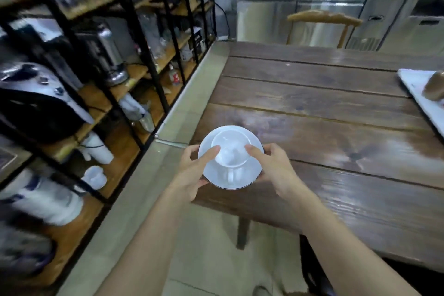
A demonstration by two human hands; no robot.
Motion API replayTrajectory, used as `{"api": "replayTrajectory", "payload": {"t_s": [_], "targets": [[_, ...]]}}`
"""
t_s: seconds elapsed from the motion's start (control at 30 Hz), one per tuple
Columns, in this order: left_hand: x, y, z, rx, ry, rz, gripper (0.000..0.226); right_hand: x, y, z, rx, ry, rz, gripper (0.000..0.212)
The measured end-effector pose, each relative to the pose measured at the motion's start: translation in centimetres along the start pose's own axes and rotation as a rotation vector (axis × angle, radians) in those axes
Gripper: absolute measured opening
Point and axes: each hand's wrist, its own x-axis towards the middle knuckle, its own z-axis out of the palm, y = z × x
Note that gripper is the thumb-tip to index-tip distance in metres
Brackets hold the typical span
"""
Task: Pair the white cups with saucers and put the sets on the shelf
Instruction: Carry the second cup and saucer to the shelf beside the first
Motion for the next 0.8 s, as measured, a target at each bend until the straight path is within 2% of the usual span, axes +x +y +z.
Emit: {"api": "replayTrajectory", "payload": {"t_s": [0.07, 0.2, 0.4, 0.5, 0.6, 0.8], "targets": [[-2.8, 0.4, -5.8, -0.038, 0.074, 0.06, 0.04, -1.8, -0.8, 5.8, -0.033, -0.095, -0.022, 0.041], [-9.6, 0.0, -17.9, -0.154, 0.324, 0.13, 0.054, -6.9, -1.6, 17.9, -0.106, -0.265, -0.08, 0.027], [-20.8, -0.9, -33.3, -0.218, 0.615, 0.203, 0.035, -15.4, -0.5, 34.9, -0.173, -0.589, -0.157, 0.017], [-25.0, -1.5, -39.3, -0.27, 0.763, 0.208, 0.042, -18.7, 0.3, 42.2, -0.202, -0.686, -0.152, 0.019], [-27.8, -2.5, -44.5, -0.309, 0.896, 0.203, 0.052, -20.8, 0.6, 48.4, -0.26, -0.792, -0.137, 0.032], [-29.7, -3.1, -53.1, -0.407, 1.04, 0.212, 0.062, -22.0, 1.7, 59.9, -0.391, -0.946, -0.208, 0.031]]}}
